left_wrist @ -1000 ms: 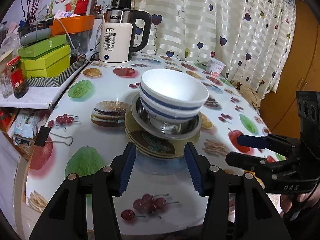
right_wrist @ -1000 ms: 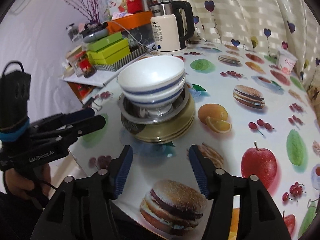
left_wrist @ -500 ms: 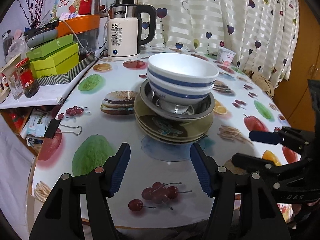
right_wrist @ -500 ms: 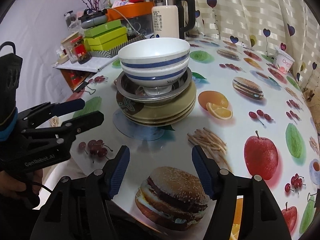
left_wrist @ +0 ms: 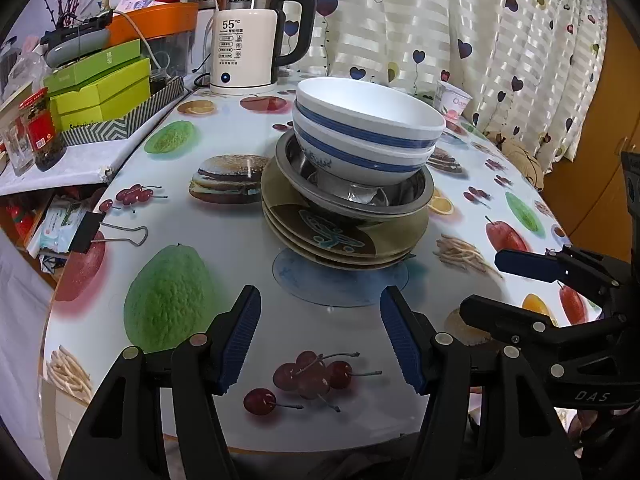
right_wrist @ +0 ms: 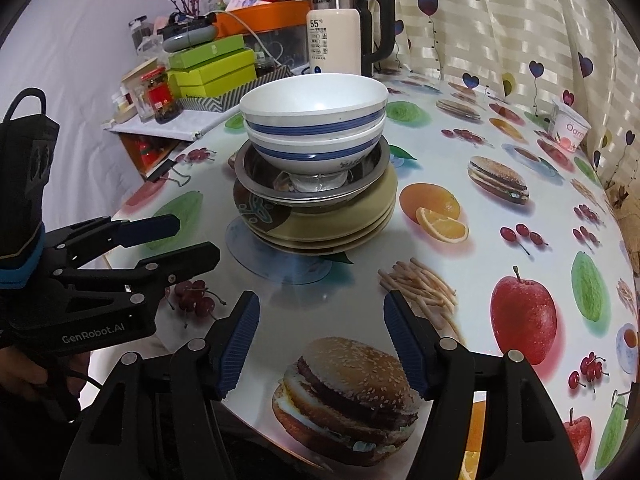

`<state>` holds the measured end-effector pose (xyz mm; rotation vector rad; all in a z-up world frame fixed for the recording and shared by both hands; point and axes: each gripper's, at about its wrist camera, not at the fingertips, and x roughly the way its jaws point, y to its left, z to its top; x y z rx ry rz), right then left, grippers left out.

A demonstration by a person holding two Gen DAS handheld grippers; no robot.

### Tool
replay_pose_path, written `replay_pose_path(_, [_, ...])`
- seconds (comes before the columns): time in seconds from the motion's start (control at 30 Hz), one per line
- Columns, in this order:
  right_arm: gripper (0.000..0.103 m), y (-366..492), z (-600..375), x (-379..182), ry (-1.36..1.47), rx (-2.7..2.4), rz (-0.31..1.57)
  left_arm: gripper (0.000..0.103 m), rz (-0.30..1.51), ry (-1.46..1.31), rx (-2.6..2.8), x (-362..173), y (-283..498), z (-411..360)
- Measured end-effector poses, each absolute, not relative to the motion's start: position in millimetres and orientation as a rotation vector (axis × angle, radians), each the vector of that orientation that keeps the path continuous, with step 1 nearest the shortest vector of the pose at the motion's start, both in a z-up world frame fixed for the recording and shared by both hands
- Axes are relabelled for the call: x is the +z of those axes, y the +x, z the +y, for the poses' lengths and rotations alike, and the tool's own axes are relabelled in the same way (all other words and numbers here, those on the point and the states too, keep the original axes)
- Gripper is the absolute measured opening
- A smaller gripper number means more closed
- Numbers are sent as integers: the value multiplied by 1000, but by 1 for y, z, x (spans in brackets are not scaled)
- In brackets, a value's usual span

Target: Organize plates and bowls

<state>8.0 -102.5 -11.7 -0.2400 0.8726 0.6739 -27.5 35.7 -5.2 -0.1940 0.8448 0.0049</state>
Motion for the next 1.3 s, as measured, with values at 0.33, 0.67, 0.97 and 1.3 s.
replay_pose_path(0.33, [65,11,-100,-14,-240,676,876,63,860,-209,10,-8,-24,39])
replay_pose_path(0.67, [65,11,-99,-14,-240,677,876,63,870,-203,10,-10,-22,39])
replay_pose_path(0.97, [65,13,-99,-14,-240,673,876,63,865,-200,22,-11,-20,40])
replay_pose_path(1.3, [65,14,-98,-14,-240,673,878,63,867,-190,35,-13,-16,42])
